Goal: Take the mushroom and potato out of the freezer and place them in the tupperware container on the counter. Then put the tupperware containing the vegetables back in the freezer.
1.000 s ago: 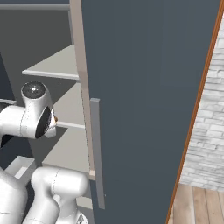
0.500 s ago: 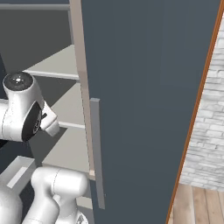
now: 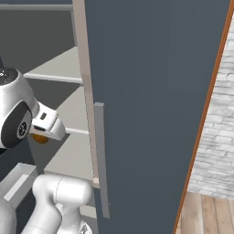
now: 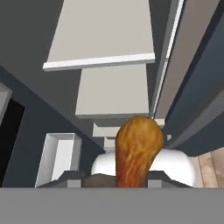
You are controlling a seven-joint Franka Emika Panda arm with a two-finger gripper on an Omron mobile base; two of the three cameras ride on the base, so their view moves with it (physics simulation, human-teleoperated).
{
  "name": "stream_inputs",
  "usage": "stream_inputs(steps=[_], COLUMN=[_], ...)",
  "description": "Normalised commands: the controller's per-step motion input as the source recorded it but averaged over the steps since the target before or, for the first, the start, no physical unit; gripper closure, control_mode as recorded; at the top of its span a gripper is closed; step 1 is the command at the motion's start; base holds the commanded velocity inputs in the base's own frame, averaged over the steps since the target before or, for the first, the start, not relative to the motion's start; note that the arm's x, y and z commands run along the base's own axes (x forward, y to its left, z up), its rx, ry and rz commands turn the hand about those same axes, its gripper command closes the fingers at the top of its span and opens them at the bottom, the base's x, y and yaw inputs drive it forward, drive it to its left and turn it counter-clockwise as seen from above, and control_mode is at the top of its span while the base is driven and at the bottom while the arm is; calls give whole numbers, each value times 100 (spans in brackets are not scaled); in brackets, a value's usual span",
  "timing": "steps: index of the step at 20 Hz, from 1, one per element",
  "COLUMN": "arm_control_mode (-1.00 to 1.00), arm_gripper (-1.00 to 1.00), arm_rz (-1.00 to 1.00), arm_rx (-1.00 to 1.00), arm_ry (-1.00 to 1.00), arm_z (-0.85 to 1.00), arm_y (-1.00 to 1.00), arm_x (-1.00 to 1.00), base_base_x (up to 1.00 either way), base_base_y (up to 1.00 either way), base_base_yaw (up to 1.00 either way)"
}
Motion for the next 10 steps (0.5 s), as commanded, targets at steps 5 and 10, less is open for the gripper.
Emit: stream_inputs(steps=[5, 10], arm_control_mode=[-100, 100], arm_gripper=[100, 100], arm_rz=[5, 0], arm_rx=[-4, 0], arm_ry=[7, 0], arm_z=[-16, 0], arm_y=[-48, 0], arm_x=[-12, 0], base_base_x=[0, -94], base_base_y=[0, -5], base_base_yaw=[0, 0])
